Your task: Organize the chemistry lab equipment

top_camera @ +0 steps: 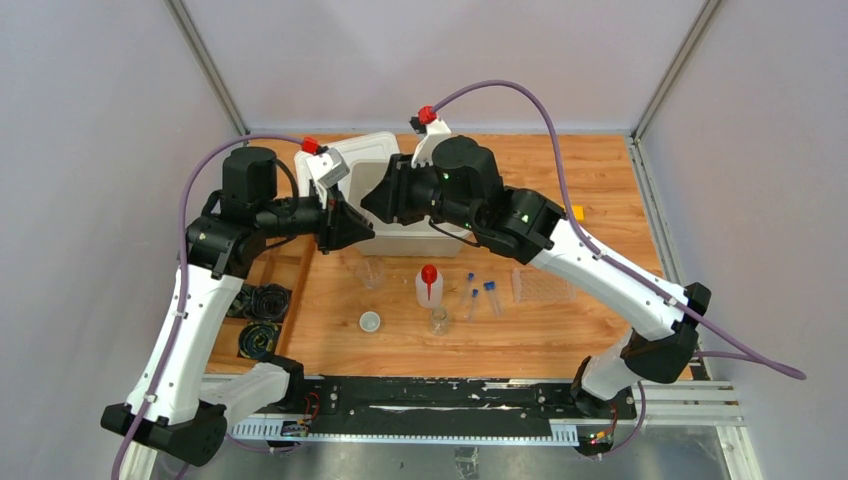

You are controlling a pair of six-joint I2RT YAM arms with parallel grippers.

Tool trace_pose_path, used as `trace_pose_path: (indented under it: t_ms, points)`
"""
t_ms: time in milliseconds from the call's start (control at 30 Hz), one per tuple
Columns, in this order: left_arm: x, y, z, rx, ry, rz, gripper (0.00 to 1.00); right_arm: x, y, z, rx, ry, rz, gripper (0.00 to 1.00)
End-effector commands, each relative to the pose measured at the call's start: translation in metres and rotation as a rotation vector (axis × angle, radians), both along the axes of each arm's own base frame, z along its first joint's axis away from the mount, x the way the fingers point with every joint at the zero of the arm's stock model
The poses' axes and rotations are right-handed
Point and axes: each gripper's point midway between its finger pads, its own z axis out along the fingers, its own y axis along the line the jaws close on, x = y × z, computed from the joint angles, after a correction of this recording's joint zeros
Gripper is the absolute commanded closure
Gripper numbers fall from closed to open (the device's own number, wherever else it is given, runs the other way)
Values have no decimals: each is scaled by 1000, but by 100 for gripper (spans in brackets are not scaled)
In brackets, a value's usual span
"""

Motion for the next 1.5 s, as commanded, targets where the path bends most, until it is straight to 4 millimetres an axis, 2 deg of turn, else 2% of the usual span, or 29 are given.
trace_pose_path:
  t_ms: [0,300,400,433,467,500,533,567,600,700,767,867,933,1033,1133,1267,1467]
  points:
    - [0,4,5,5,-47,10,88,-5,-2,6,-7,11,42,66]
    - [0,5,3,10,-47,18,88,-6,5,1,-29,28,71,67]
    - [0,5,2,10,-39,20,87,-4,5,3,-31,19,65,80]
    - [1,5,2,11,-40,24,83,-3,3,3,-36,12,60,86]
    - [1,6,1,14,-40,30,72,-1,1,3,-42,5,51,91]
    - [3,7,1,17,-40,37,54,0,-2,3,-49,-5,40,95]
    - [3,8,0,21,-41,46,31,3,-7,3,-60,-12,24,99]
    - [5,9,0,25,-41,57,13,4,-13,2,-71,-19,17,100]
    - [6,10,-1,29,-40,69,2,10,-22,1,-90,-35,-25,100]
    - [12,14,-1,43,-36,113,0,28,-58,-10,-153,-63,-127,100]
    - [17,17,-3,54,-25,149,0,41,-90,-29,-224,-71,-208,100]
    - [25,22,-9,86,9,201,0,60,-151,-60,-333,-65,-361,100]
    - [31,26,-13,113,29,231,0,69,-199,-82,-420,-62,-489,100]
    - [37,32,-20,147,56,273,0,72,-271,-112,-531,-45,-690,100]
    - [42,36,-26,171,70,302,0,72,-321,-142,-575,22,-830,100]
    - [48,37,-32,189,102,317,0,77,-357,-171,-606,103,-928,100]
    - [49,40,-39,223,118,323,0,96,-380,-195,-652,146,-1031,100]
